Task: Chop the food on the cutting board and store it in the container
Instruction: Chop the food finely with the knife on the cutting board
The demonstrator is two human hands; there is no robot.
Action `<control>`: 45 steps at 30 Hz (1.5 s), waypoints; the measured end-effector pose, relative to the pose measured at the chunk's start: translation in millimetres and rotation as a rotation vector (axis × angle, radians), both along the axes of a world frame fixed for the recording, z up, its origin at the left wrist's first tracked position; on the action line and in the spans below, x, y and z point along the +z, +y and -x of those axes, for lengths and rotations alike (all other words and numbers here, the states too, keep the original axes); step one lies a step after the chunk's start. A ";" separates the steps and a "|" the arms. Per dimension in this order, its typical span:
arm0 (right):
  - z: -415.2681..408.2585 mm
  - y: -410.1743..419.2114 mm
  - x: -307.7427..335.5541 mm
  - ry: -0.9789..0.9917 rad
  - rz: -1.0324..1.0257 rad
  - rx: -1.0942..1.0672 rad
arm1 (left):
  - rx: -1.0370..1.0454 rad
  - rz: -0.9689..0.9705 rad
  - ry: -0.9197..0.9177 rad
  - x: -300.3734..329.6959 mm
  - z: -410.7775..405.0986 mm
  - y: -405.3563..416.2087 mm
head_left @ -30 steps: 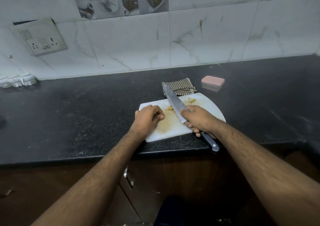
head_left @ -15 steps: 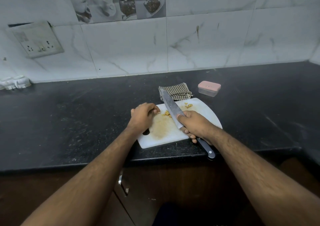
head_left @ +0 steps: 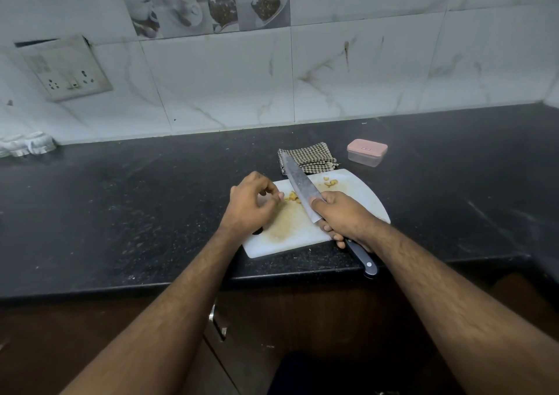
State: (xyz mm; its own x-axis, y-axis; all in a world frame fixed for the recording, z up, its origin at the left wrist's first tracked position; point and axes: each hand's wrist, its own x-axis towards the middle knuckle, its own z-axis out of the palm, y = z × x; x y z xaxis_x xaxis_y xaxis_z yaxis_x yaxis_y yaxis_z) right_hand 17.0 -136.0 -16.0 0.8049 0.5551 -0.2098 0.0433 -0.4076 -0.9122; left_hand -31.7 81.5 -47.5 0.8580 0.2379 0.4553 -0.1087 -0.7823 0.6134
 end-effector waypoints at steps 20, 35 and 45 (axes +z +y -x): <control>-1.5 1.1 -1.6 0.002 0.004 -0.012 | 0.024 0.149 0.103 7.0 0.3 3.3; -2.3 1.2 -2.2 0.000 0.011 -0.019 | -0.001 -0.308 0.242 -0.7 -9.3 5.0; 0.9 0.4 -0.3 -0.003 -0.010 -0.003 | -0.045 -0.179 0.048 -0.6 0.0 1.2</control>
